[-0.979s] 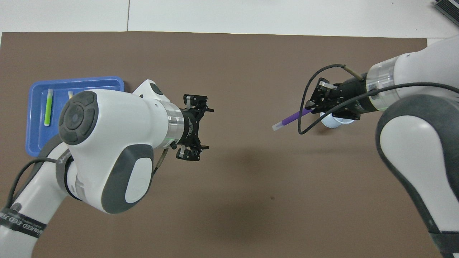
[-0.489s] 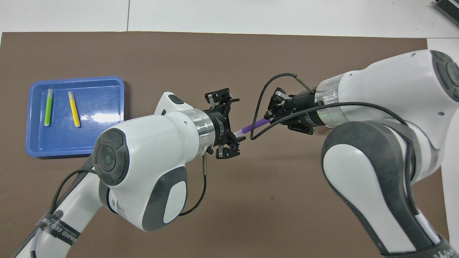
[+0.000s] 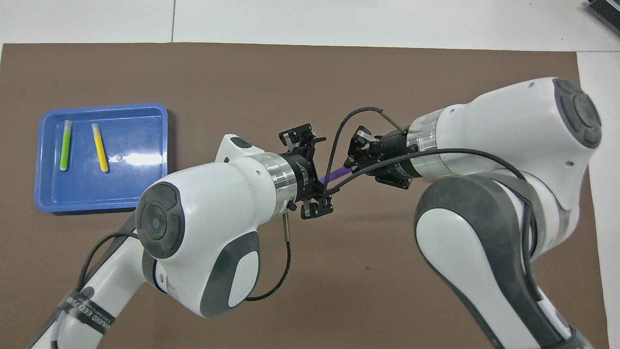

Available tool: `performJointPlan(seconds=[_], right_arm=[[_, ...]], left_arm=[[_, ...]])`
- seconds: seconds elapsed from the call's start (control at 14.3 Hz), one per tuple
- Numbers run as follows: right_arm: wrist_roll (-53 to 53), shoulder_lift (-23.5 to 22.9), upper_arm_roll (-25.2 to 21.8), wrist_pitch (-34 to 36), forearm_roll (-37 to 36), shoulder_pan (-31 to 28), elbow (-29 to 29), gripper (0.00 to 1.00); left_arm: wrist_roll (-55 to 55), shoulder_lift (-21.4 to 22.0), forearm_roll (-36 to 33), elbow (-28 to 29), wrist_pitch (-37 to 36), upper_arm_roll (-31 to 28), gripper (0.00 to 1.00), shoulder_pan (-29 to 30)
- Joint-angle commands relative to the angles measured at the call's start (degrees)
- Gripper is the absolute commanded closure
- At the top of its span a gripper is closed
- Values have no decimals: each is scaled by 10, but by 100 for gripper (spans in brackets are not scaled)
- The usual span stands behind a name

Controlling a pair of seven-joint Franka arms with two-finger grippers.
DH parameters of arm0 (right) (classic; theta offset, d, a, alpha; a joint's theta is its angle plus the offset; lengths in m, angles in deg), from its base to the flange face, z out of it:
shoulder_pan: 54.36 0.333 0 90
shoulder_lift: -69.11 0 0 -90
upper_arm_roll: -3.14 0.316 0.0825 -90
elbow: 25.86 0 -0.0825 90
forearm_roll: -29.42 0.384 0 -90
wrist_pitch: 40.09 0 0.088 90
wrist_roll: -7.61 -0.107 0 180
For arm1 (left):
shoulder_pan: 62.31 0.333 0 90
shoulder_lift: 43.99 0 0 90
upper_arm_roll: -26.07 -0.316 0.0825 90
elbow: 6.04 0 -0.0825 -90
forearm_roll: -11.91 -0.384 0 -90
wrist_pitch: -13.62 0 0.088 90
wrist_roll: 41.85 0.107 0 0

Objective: Right arm passes pens to left for tray arrangement
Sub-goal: 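Carry the purple pen toward the left gripper while the left gripper approaches, then close the left gripper on the purple pen and open the right gripper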

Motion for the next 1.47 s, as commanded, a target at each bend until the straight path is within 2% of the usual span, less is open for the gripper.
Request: performJointPlan(seconds=[0.0,0.14,0.49,0.63,0.77,0.91,1.12,1.19,1.4], right_arm=[[-4,17,0,-12,12,-2,22,94],[-3,18,0,-11,12,-2,22,94],[-1,22,0,-11,12,-2,31,94],[1,24,0,-10,12,-2,33,94],[3,25,0,-11,12,-2,37,94],[4,28,0,-12,12,-2,42,94],[4,29,0,-12,12,-2,43,94],[4,29,0,-12,12,-2,43,94],[4,29,0,-12,12,-2,42,94]], left_arm=[[-6,26,14,34,6,-4,12,-3],[-9,26,14,34,6,-4,20,-7],[-14,27,14,39,11,-4,20,-19],[-13,27,14,46,13,-4,24,-25],[-13,27,14,46,13,-4,35,-24],[-12,27,14,46,12,-4,56,-23],[-12,27,14,46,12,-4,94,-23],[-12,27,14,46,12,-4,100,-23],[-5,27,14,44,12,-4,100,-21]])
